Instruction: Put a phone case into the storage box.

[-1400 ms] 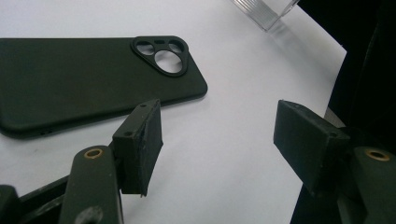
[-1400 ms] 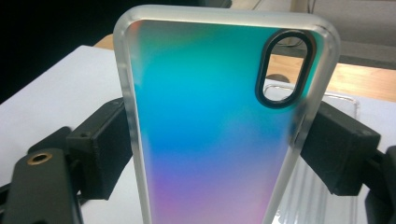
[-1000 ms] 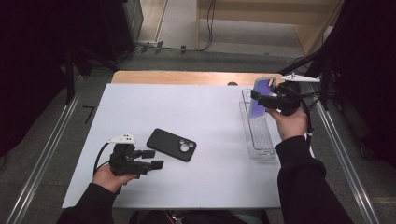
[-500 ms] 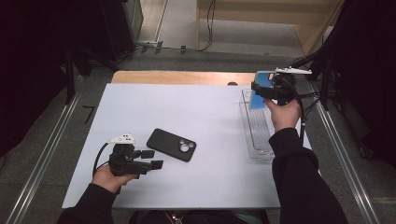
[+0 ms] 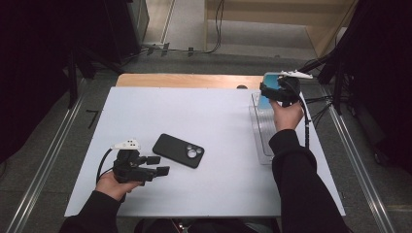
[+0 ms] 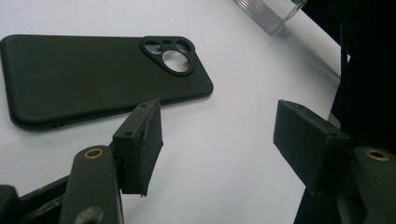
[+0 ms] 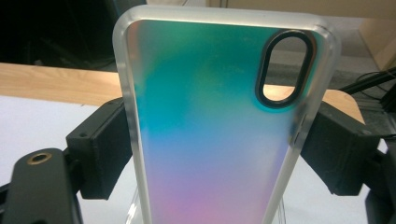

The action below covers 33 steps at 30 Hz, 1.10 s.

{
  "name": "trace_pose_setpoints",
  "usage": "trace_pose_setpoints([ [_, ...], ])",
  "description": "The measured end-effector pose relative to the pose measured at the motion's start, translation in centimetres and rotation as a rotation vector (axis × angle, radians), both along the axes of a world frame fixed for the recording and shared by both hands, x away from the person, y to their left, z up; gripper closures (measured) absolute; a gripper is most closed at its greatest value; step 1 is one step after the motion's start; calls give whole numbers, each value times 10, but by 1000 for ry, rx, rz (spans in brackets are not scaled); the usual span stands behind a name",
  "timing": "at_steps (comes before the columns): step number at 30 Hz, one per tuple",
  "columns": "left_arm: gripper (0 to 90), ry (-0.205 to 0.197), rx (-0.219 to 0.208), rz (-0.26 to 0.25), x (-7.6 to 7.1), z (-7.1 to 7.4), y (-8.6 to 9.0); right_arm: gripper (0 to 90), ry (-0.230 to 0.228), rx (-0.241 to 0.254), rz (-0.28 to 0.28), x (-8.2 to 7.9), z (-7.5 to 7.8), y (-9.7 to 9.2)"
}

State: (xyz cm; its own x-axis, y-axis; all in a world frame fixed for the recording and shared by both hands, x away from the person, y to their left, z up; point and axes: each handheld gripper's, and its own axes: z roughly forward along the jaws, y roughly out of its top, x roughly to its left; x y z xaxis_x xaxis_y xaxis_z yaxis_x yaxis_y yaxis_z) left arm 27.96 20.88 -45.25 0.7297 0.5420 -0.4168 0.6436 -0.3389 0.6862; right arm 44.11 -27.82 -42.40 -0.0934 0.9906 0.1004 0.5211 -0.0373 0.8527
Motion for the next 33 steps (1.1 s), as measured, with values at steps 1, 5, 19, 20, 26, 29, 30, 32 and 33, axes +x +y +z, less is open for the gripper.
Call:
trace_pose_setpoints([
  [1,333,-1,0,-1,0,0,0,144,-8,-4,-6,1,-2,0],
  [5,333,0,-3,-6,1,-1,0,144,-24,-17,-17,7,-8,3],
  [19,334,3,-10,-7,1,-1,1,142,-21,-20,-43,19,-32,13],
  [20,333,3,-10,-7,1,-1,1,142,-17,-14,-46,20,-33,13],
  [26,334,1,-12,-7,1,-1,2,141,-2,-42,-42,22,-40,16],
  [29,334,3,-12,-3,1,-1,1,140,4,-21,-48,23,-40,16],
  [30,334,4,-13,-4,1,-1,1,140,3,-5,-48,22,-40,15],
  [32,334,4,-13,-4,1,-1,1,139,1,0,-48,22,-40,14],
  [33,334,4,-13,-4,1,-1,1,137,1,-4,-42,22,-40,14],
])
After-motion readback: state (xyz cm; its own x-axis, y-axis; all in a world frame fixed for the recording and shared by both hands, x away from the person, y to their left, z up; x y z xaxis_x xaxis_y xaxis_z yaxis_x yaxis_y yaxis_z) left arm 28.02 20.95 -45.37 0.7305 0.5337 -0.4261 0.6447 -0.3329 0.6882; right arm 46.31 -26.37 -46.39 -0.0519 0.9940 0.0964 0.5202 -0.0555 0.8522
